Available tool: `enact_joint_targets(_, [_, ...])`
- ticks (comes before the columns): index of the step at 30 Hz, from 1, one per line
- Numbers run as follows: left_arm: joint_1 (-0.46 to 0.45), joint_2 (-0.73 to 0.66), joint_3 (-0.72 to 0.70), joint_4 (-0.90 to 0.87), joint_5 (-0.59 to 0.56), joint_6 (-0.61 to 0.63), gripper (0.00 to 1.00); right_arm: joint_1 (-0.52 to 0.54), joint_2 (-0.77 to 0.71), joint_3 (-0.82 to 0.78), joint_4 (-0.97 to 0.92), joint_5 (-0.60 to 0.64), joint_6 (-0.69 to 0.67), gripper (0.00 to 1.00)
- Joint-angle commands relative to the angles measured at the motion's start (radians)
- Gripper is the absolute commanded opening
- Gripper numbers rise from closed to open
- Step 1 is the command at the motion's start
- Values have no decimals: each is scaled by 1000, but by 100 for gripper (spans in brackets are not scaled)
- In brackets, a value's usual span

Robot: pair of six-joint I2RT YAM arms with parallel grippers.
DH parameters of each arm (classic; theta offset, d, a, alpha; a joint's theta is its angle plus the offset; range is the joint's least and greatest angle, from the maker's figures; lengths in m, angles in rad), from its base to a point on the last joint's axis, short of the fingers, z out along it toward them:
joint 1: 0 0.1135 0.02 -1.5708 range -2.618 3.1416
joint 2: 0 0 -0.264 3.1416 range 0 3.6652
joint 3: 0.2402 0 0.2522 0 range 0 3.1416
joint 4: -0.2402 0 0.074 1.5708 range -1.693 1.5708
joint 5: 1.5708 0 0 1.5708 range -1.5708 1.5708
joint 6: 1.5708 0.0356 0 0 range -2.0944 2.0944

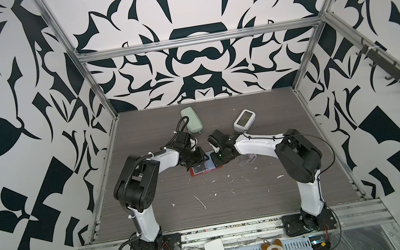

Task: Insert credit cards into a card holder
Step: Flip over the card slot on the card holder.

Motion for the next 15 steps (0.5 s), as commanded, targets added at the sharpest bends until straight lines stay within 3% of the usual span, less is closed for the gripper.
enact_joint_targets(1, [-4,21,23,2,12,-11,31,-1,26,-17,-18,-6,10,0])
enact_joint_targets(7, [-7,38,28,2,26,-13,31,-1,29,-17,-11,-13,11,0])
enact_joint_targets(15, [-11,52,37,2,32,-19,23,-1,33,-16,-1,-23,12,0])
